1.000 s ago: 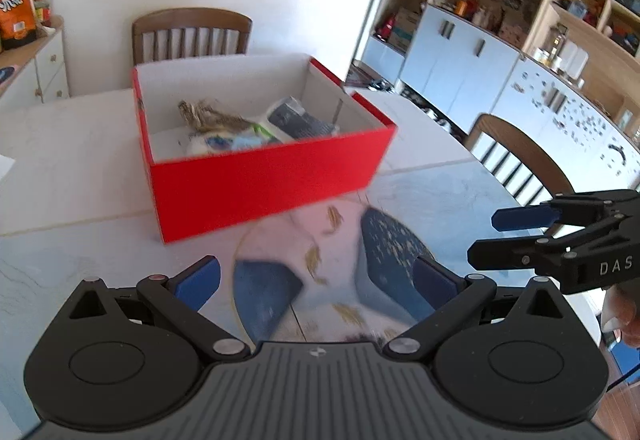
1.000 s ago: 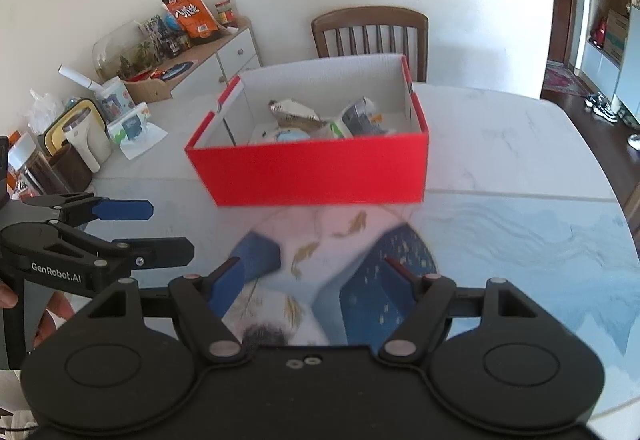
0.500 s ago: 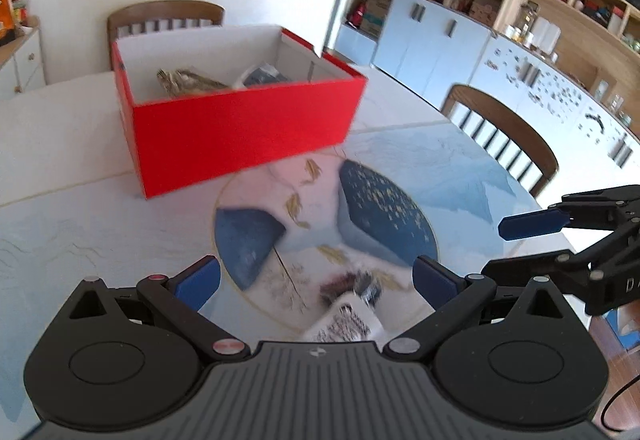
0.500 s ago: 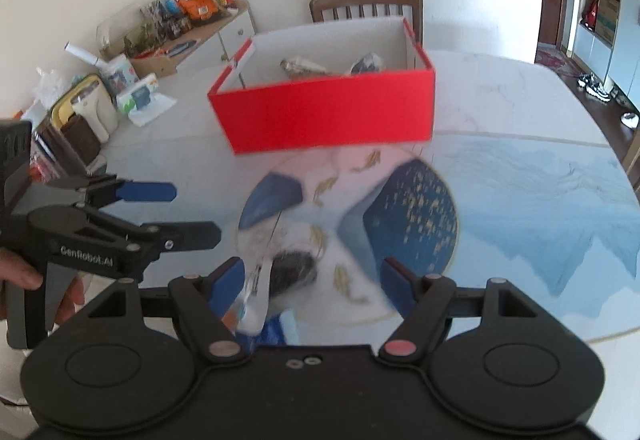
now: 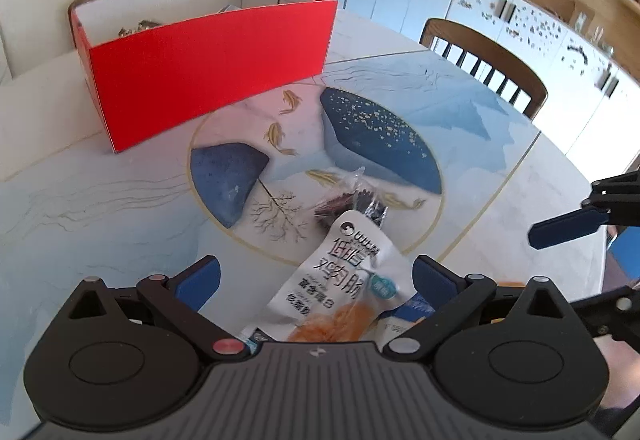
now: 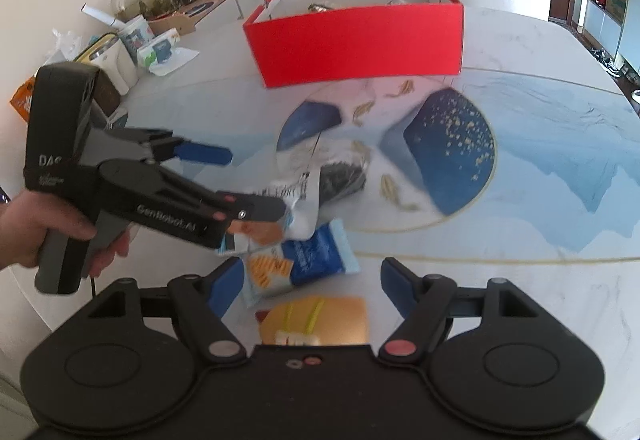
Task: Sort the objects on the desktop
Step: 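Grasp the white chicken sausage bag with the left tool while the right tool grasps the bread roll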
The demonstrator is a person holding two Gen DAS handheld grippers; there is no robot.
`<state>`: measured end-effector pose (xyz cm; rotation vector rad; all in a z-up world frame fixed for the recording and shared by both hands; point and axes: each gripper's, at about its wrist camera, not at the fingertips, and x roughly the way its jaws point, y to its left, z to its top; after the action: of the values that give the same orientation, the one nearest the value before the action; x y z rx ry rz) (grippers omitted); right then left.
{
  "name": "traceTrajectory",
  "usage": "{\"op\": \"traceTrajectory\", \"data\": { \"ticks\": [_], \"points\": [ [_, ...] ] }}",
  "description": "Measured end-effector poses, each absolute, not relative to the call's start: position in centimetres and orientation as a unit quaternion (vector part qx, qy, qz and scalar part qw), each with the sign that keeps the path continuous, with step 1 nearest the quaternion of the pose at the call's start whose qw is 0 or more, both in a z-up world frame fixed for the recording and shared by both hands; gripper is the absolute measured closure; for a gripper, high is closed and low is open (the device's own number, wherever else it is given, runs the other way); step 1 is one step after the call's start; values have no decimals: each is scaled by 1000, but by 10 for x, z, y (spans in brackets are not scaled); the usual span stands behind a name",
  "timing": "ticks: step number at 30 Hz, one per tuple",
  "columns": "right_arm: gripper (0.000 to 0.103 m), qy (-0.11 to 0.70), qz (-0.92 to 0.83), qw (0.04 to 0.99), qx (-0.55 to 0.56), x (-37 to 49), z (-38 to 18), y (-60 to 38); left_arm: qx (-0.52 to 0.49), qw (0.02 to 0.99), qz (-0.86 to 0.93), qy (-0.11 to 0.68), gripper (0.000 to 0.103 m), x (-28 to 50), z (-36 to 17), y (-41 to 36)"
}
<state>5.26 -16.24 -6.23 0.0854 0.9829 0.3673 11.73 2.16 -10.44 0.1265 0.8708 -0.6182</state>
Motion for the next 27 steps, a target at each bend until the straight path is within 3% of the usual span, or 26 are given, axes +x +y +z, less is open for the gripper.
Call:
{"op": "traceTrajectory", "data": {
  "ticks": [20, 27],
  "points": [
    [28, 501, 156, 851, -27, 34, -97, -144, 90, 843, -312, 429, 1, 121, -127, 13],
    [35, 496, 157, 853, -27, 36, -97, -146, 88, 837, -323, 432, 11, 123, -129, 11]
  ]
}}
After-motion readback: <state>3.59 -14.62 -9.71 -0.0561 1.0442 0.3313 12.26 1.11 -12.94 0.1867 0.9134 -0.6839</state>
